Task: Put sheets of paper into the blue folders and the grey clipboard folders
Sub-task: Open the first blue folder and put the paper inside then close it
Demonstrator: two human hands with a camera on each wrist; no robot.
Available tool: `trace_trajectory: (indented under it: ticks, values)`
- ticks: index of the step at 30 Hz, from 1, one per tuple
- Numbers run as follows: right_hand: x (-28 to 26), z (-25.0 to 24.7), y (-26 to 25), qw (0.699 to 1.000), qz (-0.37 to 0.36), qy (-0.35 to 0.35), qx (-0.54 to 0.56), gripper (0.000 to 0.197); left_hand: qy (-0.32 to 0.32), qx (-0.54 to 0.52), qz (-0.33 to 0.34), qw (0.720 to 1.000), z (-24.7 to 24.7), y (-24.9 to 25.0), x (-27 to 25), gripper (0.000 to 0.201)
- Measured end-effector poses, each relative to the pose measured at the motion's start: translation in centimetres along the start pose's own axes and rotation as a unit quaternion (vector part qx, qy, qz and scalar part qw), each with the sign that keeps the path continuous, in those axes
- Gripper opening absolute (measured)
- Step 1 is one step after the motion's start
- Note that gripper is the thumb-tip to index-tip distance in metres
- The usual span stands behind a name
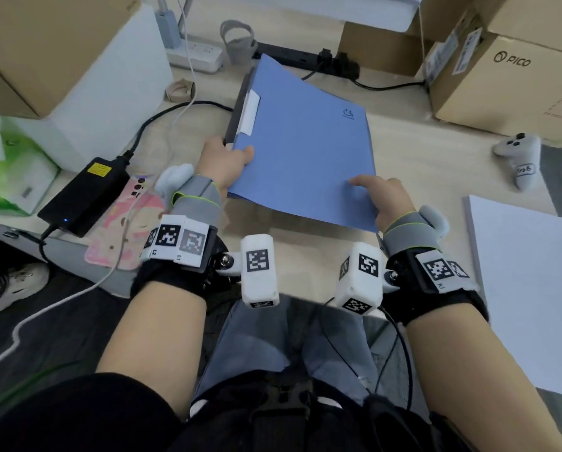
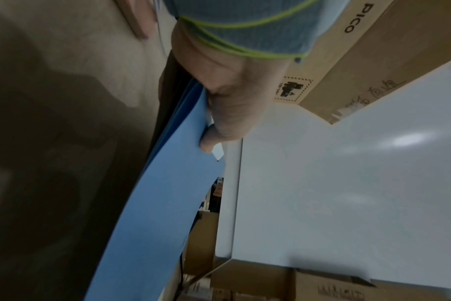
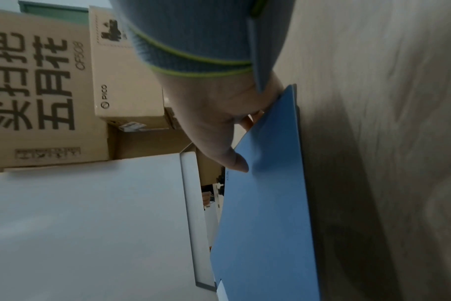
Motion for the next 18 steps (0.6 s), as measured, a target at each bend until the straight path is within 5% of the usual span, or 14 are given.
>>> trace_trajectory:
  ticks: [3, 10, 14, 18]
  values:
    - [-0.4, -2.1, 1.0, 1.0, 0.0, 0.02, 0.008, 0.032, -0.011, -0.002, -0.005, 1.0, 1.7, -0.5, -1.5, 0.041]
    - [-1.2, -7.0, 3.4, 0.998, -0.009, 0.066, -0.014, 0.031, -0.05, -0.002, -0.025, 0.998, 6.6, -2.0, -4.8, 0.039]
    - [-1.8, -9.3, 4.6, 0.996, -0.004, 0.065, -0.068, 0.056, -0.066, 0.019, -0.047, 0.997, 8.6, -3.4, -6.3, 0.048]
    - [-2.7, -11.3, 5.3, 0.986, -0.001, 0.063, -0.155, 0.034, -0.091, 0.07, -0.067, 0.991, 9.7, -4.6, -7.5, 0.055]
Point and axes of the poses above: each hand's wrist, its own x-axis towards the middle knuckle, its own z-axis out of the palm, y = z × x, the point moved 10 cm from there along x, towards the middle knuckle, and after that the axes turned 2 degrees about -x, right-handed, at the moved point
